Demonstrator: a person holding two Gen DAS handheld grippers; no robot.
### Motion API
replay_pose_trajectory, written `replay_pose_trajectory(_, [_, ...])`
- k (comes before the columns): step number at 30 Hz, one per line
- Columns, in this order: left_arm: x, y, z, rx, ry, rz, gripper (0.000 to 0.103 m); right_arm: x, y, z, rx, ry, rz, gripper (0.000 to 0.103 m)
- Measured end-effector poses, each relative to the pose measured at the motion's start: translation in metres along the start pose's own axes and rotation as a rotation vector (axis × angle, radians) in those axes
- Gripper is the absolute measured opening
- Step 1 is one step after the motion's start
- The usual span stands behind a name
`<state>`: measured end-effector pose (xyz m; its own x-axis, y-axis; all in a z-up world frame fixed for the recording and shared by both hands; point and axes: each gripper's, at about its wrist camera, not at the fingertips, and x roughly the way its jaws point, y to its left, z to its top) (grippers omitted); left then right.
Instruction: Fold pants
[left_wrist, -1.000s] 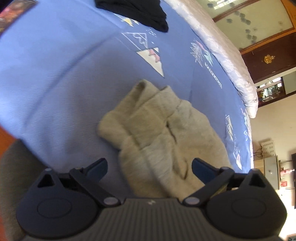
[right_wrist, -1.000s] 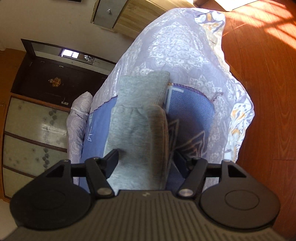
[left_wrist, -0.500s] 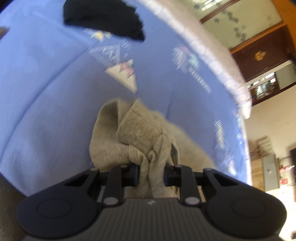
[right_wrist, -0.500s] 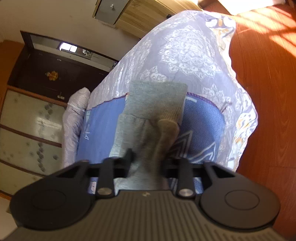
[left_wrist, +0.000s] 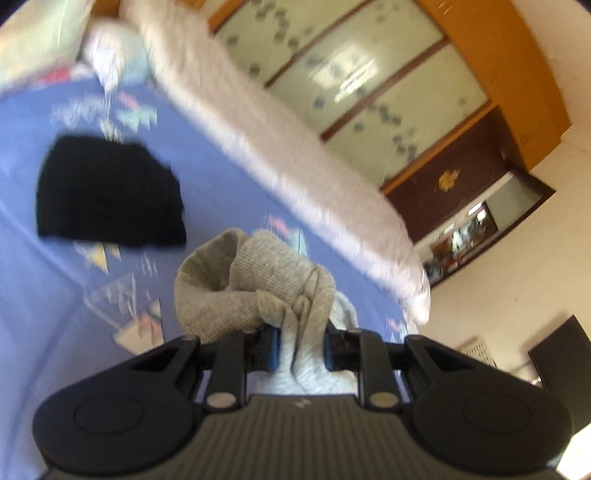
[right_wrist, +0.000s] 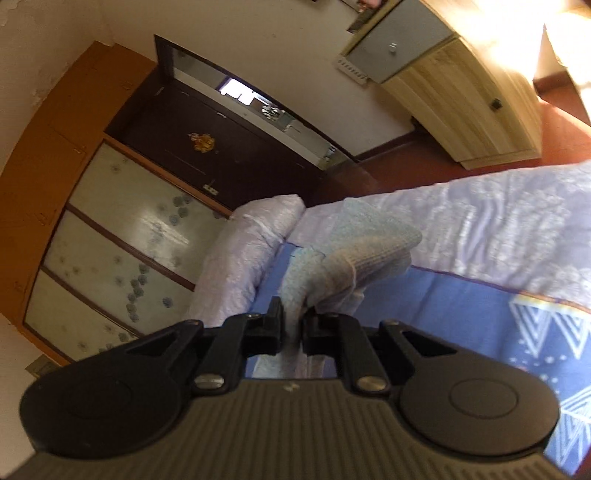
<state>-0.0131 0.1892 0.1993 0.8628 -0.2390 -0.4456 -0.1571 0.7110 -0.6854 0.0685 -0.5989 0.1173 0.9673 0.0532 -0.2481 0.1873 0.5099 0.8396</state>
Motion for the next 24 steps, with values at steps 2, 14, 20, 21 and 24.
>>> replay_pose_trajectory(2, [-0.013,0.013,-0.001,-0.006,-0.02,0.035,0.019,0.005,0.003,-0.01,-0.01,0.021,0.014,0.012])
replay_pose_trajectory(14, [0.009,0.185,-0.116,-0.218,0.245,0.449,0.041,0.042,-0.109,-0.146,-0.085,0.321,-0.306,0.028])
replay_pose_trajectory(20, [-0.05,0.172,-0.098,-0.22,0.091,0.408,0.049,0.0,-0.132,-0.115,0.079,0.224,-0.216,0.063])
replay_pose_trajectory(21, [-0.059,0.169,-0.095,-0.222,0.059,0.398,0.049,-0.004,-0.134,-0.113,0.079,0.21,-0.211,0.063])
replay_pose_trajectory(24, [-0.063,0.153,-0.081,-0.209,0.031,0.343,0.049,-0.006,-0.141,-0.111,0.092,0.205,-0.213,0.062])
